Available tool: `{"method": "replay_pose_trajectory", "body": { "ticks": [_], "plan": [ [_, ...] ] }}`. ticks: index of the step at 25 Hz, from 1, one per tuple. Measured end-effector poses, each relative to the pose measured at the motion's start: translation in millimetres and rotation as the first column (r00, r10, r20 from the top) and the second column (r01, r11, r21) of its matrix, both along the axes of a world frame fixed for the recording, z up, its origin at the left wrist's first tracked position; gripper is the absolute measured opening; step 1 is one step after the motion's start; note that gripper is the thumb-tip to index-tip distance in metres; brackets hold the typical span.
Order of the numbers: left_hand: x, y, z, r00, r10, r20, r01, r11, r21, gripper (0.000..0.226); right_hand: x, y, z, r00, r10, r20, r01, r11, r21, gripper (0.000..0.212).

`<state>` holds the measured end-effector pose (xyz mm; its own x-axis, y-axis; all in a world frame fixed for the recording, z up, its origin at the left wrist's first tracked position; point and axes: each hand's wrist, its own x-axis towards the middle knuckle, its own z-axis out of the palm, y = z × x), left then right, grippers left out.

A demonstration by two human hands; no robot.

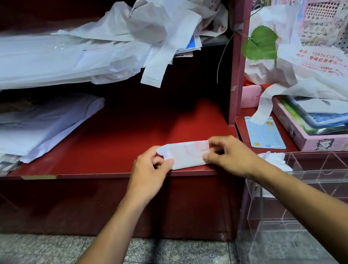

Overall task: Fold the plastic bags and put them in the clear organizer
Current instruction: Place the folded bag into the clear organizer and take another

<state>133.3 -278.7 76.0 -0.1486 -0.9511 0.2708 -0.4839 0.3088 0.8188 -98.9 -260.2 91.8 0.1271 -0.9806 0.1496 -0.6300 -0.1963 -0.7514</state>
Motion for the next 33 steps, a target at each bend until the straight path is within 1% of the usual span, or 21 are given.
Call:
{"method": "replay_pose_trajectory", "body": {
  "ticks": [2, 4, 7, 8, 10, 11, 12, 13, 15, 17, 18, 20, 21, 22, 24, 25, 26, 28, 30, 31, 33],
  "plan": [
    [-3.4, 1.1, 1.0, 0.999, 0.040, -0.017, -0.038, 0.997, 0.063, 0.034, 5.2, -1.0, -1.2, 0.991, -0.097, 0.092, 0.093, 0.995, 0.046, 0.015],
    [-7.8, 1.7, 1.6, 0.996, 0.087, 0.002, -0.087, 0.993, 0.078, 0.048, 13.0, -1.9, -2.1, 0.976, -0.189, 0.109, 0.183, 0.981, 0.064, 0.023],
    [-13.6, 1.6, 2.8, 0.988, 0.157, 0.003, -0.157, 0.985, 0.069, 0.049, 20.4, -1.6, -2.2, 0.956, -0.280, 0.092, 0.274, 0.959, 0.070, 0.032],
    [-14.2, 1.2, 2.4, 0.986, 0.166, 0.032, -0.167, 0.985, 0.038, 0.044, 21.1, -1.3, -2.3, 0.956, -0.290, 0.053, 0.288, 0.957, 0.046, 0.032],
    [-14.5, 1.2, 1.5, 0.974, 0.180, 0.137, -0.174, 0.983, -0.054, 0.029, 21.7, 1.5, -2.8, 0.959, -0.260, -0.111, 0.253, 0.965, -0.073, 0.027],
    [-13.5, 1.2, -0.3, 0.963, 0.181, 0.202, -0.158, 0.980, -0.122, 0.023, 22.1, 3.2, -3.3, 0.951, -0.226, -0.213, 0.199, 0.970, -0.138, 0.026],
    [-12.4, 2.0, -1.8, 0.951, 0.159, 0.264, -0.111, 0.976, -0.188, 0.021, 22.1, 5.0, -3.7, 0.932, -0.183, -0.312, 0.130, 0.975, -0.181, 0.031],
    [-11.1, 3.3, -3.6, 0.936, 0.107, 0.336, -0.033, 0.975, -0.218, 0.027, 21.3, 5.9, -4.2, 0.903, -0.131, -0.408, 0.057, 0.980, -0.188, 0.038],
    [-8.5, 6.3, -6.4, 0.861, -0.035, 0.508, 0.142, 0.975, -0.173, 0.049, 19.5, 8.2, -2.1, 0.832, -0.039, -0.553, -0.040, 0.991, -0.131, 0.049],
    [-8.5, 6.6, -9.6, 0.775, -0.058, 0.630, 0.196, 0.969, -0.153, 0.063, 16.2, 10.3, -0.8, 0.784, 0.020, -0.621, -0.075, 0.995, -0.062, 0.063],
    [-8.5, 5.7, -10.5, 0.767, -0.031, 0.641, 0.193, 0.964, -0.184, 0.061, 15.2, 11.3, -0.7, 0.750, 0.044, -0.660, -0.097, 0.994, -0.043, 0.065],
    [-8.7, 5.0, -8.6, 0.793, 0.037, 0.608, 0.182, 0.938, -0.295, 0.046, 12.6, 11.5, -0.1, 0.698, 0.066, -0.713, -0.154, 0.986, -0.060, 0.058],
    [-9.0, 4.8, -7.4, 0.815, 0.054, 0.577, 0.178, 0.924, -0.338, 0.035, 10.8, 12.0, 1.2, 0.724, 0.078, -0.686, -0.180, 0.981, -0.078, 0.050],
    [-9.5, 4.7, -5.2, 0.841, 0.055, 0.539, 0.167, 0.920, -0.355, 0.023, 8.4, 13.3, 3.4, 0.789, 0.105, -0.605, -0.198, 0.976, -0.090, 0.038],
    [-11.9, 6.6, 1.1, 0.891, 0.017, 0.454, 0.139, 0.941, -0.308, 0.006, 1.7, 15.9, 8.1, 0.926, 0.139, -0.350, -0.187, 0.977, -0.107, 0.012],
    [-14.4, 8.1, 4.4, 0.913, -0.018, 0.409, 0.134, 0.957, -0.257, 0.004, -1.2, 18.0, 12.3, 0.969, 0.128, -0.212, -0.152, 0.983, -0.104, 0.005],
    [-17.3, 10.7, 8.9, 0.935, -0.061, 0.350, 0.140, 0.969, -0.204, 0.007, -3.3, 21.5, 18.3, 0.992, 0.094, -0.078, -0.101, 0.992, -0.082, 0.007],
    [-23.7, 21.5, 23.9, 0.965, -0.187, 0.184, 0.201, 0.978, -0.061, 0.015, -9.5, 31.3, 34.2, 0.992, 0.031, 0.121, -0.028, 0.999, -0.023, 0.008],
    [-31.3, 37.3, 42.2, 0.944, -0.330, -0.010, 0.329, 0.939, 0.101, 0.018, -17.0, 44.6, 50.0, 0.981, 0.031, 0.191, -0.040, 0.998, 0.045, 0.007],
    [-36.6, 45.1, 49.8, 0.928, -0.366, -0.077, 0.373, 0.915, 0.152, 0.018, -19.7, 52.1, 56.6, 0.977, 0.039, 0.211, -0.055, 0.996, 0.071, 0.007],
    [-53.2, 57.2, 61.7, 0.926, -0.338, -0.169, 0.368, 0.907, 0.206, 0.016, -24.0, 66.7, 66.1, 0.945, -0.007, 0.326, -0.021, 0.996, 0.083, 0.008]
  ]
}}
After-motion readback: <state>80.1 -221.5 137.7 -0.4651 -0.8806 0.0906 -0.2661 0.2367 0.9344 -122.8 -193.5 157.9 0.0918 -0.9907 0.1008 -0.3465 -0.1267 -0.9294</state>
